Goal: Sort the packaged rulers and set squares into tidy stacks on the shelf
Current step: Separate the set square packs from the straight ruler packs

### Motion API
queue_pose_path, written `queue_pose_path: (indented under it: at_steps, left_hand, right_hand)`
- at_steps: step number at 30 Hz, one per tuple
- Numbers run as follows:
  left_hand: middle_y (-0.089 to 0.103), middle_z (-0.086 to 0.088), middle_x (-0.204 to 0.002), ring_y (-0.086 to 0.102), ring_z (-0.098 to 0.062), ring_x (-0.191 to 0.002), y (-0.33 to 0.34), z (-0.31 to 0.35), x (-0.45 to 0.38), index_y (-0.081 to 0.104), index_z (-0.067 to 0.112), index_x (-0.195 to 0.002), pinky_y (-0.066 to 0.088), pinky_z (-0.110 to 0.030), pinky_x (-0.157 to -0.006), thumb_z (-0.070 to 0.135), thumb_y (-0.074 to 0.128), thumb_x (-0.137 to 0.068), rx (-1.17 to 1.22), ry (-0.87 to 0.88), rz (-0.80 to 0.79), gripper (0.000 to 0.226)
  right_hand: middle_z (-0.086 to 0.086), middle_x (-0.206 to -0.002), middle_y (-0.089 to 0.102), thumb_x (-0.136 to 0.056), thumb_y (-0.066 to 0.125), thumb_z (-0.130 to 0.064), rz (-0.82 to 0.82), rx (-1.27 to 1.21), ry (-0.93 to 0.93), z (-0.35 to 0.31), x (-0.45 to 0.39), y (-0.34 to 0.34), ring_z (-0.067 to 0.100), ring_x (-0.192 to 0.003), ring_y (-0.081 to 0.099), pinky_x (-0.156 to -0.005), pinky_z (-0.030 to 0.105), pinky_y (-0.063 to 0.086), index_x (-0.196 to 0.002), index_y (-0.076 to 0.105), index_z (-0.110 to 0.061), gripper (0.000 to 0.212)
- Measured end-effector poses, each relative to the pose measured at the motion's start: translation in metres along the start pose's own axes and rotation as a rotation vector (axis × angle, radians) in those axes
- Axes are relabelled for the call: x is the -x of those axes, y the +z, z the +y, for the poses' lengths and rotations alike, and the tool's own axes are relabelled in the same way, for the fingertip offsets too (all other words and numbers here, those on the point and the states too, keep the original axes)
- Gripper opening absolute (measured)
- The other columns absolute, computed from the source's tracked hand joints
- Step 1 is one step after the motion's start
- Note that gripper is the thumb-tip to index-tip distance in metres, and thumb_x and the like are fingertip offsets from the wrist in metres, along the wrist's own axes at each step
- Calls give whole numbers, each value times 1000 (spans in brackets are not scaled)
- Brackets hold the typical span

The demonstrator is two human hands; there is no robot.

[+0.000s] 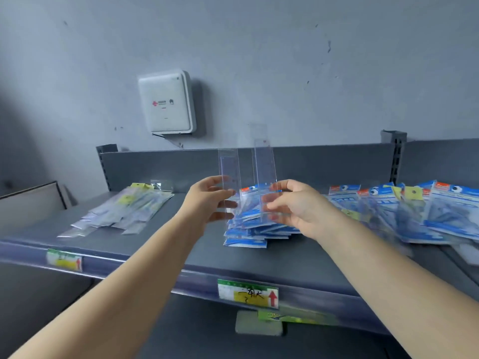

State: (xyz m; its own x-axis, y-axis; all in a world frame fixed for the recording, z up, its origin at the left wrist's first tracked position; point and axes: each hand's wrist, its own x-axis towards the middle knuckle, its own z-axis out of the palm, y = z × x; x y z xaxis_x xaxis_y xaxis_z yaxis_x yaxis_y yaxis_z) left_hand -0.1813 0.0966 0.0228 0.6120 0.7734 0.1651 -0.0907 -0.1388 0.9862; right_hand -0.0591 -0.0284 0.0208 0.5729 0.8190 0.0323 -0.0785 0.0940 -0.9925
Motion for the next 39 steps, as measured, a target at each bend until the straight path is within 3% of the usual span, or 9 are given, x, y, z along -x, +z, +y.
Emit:
queue_pose_path:
  at_steps: [4,15,19,32,39]
  left_hand:
    - [65,-1,-78,63,-11,-53,-58,-1,-1,60,15,-110,53,-24,-46,1,58,-89,-3,-1,29,25]
    - [62,-5,-84,63,-17,-62,-211,-7,-7,60,14,-108,55,-25,-50,2,58,-90,-8,-24,50,21]
    - [63,-6,-86,63,-20,-67,-251,-17,-14,61,14,-108,59,-32,-60,3,61,-89,5,-41,93,23]
    - [65,-6,-84,65,-19,-64,-290,-23,-51,58,10,-117,58,-28,-53,4,64,-86,-26,-23,228,32]
    - [61,-5,-80,65,-17,-58,-294,-30,-79,57,7,-119,57,-29,-51,1,63,-87,-44,10,258,34]
  right_hand:
    - [5,-77,62,-81,47,20,-54,-11,10,6,-12,57,19,-66,61,-62,30,52,-98,52,-11,36]
    - [9,-77,61,-81,49,18,-80,-8,16,30,-46,206,19,-65,59,-56,29,53,-86,51,-10,29]
    - [9,-79,62,-82,50,17,-96,-11,35,39,-58,244,18,-65,59,-51,27,53,-85,50,-10,27]
    - [11,-78,56,-81,48,20,-174,1,47,34,-107,287,19,-68,57,-57,28,53,-84,47,-8,28]
    - [11,-82,53,-82,46,20,-158,-27,36,36,-128,291,18,-69,55,-59,27,53,-106,45,-4,34]
